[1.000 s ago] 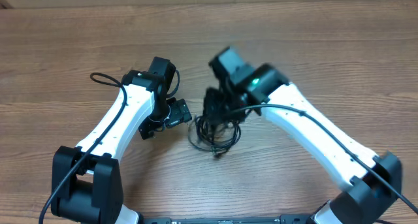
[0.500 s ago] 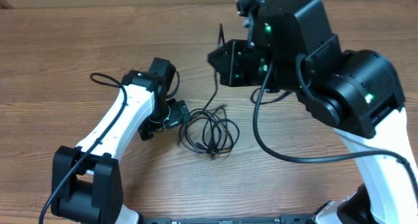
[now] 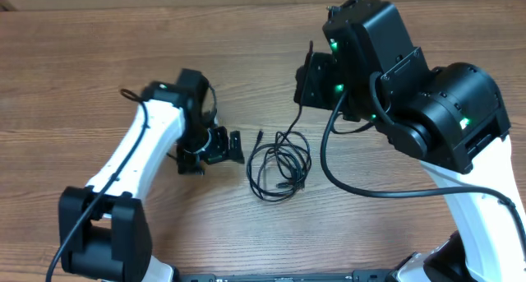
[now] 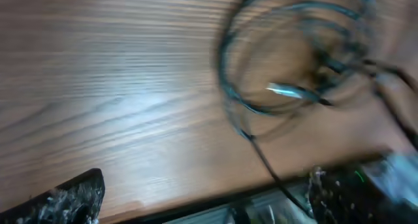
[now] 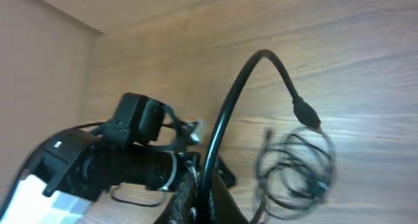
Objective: Untangle cables
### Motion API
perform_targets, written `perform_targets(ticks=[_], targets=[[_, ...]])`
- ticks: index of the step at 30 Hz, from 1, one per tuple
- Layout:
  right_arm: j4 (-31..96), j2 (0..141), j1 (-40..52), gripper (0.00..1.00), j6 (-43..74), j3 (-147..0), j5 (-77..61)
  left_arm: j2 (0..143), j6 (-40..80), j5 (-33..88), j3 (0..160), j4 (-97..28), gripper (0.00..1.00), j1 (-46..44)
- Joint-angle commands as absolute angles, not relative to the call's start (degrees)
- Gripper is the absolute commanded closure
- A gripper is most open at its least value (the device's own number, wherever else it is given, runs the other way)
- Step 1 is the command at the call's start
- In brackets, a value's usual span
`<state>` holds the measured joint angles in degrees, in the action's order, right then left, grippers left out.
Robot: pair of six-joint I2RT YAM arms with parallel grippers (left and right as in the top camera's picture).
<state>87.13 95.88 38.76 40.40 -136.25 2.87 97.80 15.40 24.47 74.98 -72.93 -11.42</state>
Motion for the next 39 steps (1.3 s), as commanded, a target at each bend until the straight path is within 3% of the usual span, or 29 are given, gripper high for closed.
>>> perform_targets(ticks=[1,11,12,13,14,18,26,33,39], targets=[[83.7,95.68,38.83,0.96,42.02,-137.25,-1.78,98.19,-0.01,38.5,79.57,-75.2,0.0,-10.5],[79.09,95.68,38.83,0.96,42.02,-137.23,-3.99,98.19,0.69,36.4,80.05,-64.77,0.0,-10.52],[79.11,95.68,38.83,0.96,42.02,-137.23,-4.12,98.19,-0.64,38.46,80.03,-64.36,0.0,-10.52],[79.07,95.68,38.83,0.96,42.0,-137.25,-4.1,98.19,-3.16,40.75,80.03,-64.23,0.1,-10.59],[78.83,95.68,38.83,0.96,42.0,-137.25,-4.03,98.19,-7.07,43.81,80.03,-64.34,0.13,-10.7],[76.16,95.68,37.36,0.96,42.11,-137.25,-4.03,98.19,-21.12,49.23,80.03,-67.18,0.0,-11.99],[75.4,95.7,28.29,0.96,46.7,-137.23,-12.97,98.19,-33.3,51.05,80.01,-71.59,0.03,-14.59],[75.88,95.92,25.12,0.96,46.65,-137.23,-25.69,98.19,-30.02,50.89,80.01,-66.22,0.08,-15.05],[78.81,96.25,25.17,0.96,46.65,-137.23,-28.08,98.19,-22.26,51.29,80.01,-58.67,0.02,-15.05]])
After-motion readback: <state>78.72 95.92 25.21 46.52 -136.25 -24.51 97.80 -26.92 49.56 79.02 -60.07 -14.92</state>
